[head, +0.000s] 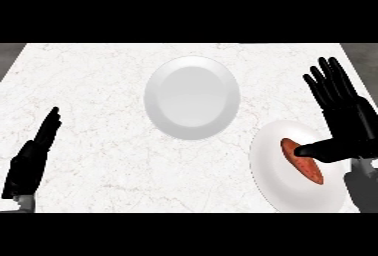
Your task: Pick the sweet potato from the plate and place it in the plate
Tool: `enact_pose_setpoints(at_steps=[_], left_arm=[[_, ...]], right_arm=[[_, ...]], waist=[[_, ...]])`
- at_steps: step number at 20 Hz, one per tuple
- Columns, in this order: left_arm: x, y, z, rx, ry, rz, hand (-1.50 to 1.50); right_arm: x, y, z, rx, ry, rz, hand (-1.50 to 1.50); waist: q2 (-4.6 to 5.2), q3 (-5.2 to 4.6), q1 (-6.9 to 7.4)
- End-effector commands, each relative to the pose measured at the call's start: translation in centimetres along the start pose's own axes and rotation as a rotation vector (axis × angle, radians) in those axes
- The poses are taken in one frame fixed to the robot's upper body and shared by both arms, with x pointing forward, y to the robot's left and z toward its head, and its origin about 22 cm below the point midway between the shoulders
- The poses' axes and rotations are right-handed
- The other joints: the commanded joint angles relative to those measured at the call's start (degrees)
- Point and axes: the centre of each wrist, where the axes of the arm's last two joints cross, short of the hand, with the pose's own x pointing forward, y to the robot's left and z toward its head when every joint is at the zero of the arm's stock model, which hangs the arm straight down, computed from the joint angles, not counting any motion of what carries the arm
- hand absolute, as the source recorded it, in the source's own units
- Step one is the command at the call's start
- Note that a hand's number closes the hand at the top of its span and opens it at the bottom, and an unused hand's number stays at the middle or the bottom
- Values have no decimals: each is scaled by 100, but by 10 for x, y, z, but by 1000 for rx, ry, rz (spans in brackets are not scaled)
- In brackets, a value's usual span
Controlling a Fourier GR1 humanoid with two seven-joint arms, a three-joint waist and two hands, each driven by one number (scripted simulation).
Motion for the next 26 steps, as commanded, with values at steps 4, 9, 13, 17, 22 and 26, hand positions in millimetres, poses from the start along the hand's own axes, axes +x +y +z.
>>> enact_pose_setpoints(at_steps=[4,9,13,17,22,26], left_arm=[[-21,14,23,8,-26,-53,0],[-36,-10,20,22,-34,-50,0],[-16,5,9,-2,-49,-48,0],[-26,8,26,-4,-54,-40,0],[-33,14,9,11,-47,-56,0],[-20,9,17,-22,-63,-66,0]], right_arm=[[-10,-52,71,-298,-79,-179,-150],[18,-93,111,-123,-48,-134,-150],[50,-105,92,49,81,52,-150],[76,-108,89,176,219,273,-150],[76,-129,81,237,355,394,-150],[78,-106,47,300,439,486,-150]], waist=[[-22,-11,-66],[-3,-15,-42],[2,-14,-1],[-12,-20,39],[20,-18,46],[12,-16,129]])
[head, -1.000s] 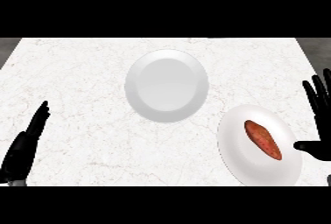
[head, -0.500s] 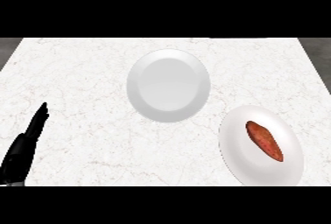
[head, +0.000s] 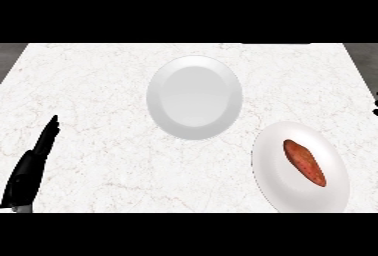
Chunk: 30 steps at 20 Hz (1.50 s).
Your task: Pick the sweet potato from the plate and place it in the plate
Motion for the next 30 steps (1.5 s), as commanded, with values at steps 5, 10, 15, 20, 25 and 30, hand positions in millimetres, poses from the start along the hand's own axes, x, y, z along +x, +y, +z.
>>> enact_pose_setpoints(at_steps=[5,10,15,20,25,30], left_arm=[[19,1,2,-7,6,-6,0],[-3,-17,21,-29,7,7,0],[-6,-13,6,1,22,-1,0],[15,-5,19,-5,-13,-8,0],[2,8,4,5,4,-6,0],[0,-9,7,-12,4,6,0]], right_arm=[[6,-1,-46,167,172,137,-150],[-7,4,-60,272,236,257,-150],[-34,18,-76,368,278,334,-150],[-45,29,-91,393,261,352,-150],[-54,26,-95,458,267,349,-150],[-67,59,-103,507,292,370,-150]], waist=[[1,5,63],[-3,5,54],[4,4,11],[-11,4,3],[-8,2,-29],[-12,1,-41]])
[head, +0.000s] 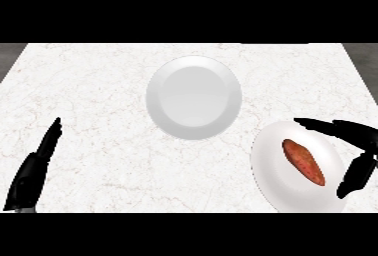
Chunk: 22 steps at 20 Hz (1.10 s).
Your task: Pick the sweet potato from the plate and place it in the plate
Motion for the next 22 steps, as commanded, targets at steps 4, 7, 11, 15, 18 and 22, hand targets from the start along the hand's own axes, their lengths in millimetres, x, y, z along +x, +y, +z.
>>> enact_pose_setpoints(at_steps=[4,7,11,15,18,22], left_arm=[[3,16,-7,30,-2,-14,0],[8,0,-3,14,1,5,0],[-11,7,15,-1,-10,-3,0],[1,0,3,-6,-1,-10,0],[2,18,-9,14,7,9,0],[5,-11,-2,1,-12,7,0]], right_arm=[[0,17,-36,32,37,13,-150],[-10,17,-26,41,22,13,-150],[-16,14,-47,34,24,1,-150],[-18,33,-40,43,-10,-7,150],[-22,32,-48,12,-63,-32,150],[-25,30,-53,-8,-71,-13,150]], waist=[[0,0,5],[-5,0,-9],[4,2,34],[-5,0,-10],[1,1,-1],[5,2,18]])
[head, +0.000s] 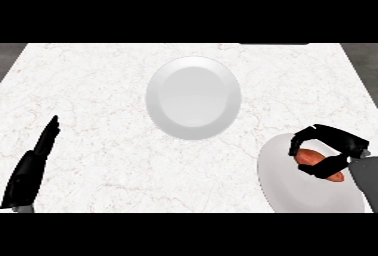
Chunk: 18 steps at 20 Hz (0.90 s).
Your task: Pick the sweet potato from the plate and place it in the plate
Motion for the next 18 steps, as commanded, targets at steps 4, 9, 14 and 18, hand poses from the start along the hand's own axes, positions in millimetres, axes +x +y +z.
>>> enact_pose_setpoints(at_steps=[4,9,14,18], left_arm=[[15,-11,-10,-54,-67,11,0],[28,-23,-17,-96,-107,16,0],[25,-14,-21,-79,-107,17,0],[23,-14,-24,-73,-73,16,0]], right_arm=[[39,-76,-4,-205,114,314,150],[58,-113,5,-350,200,502,150],[52,-125,7,-550,167,572,150],[57,-143,16,-669,65,580,150]], waist=[[161,49,455],[277,65,742],[295,65,695],[232,55,503]])
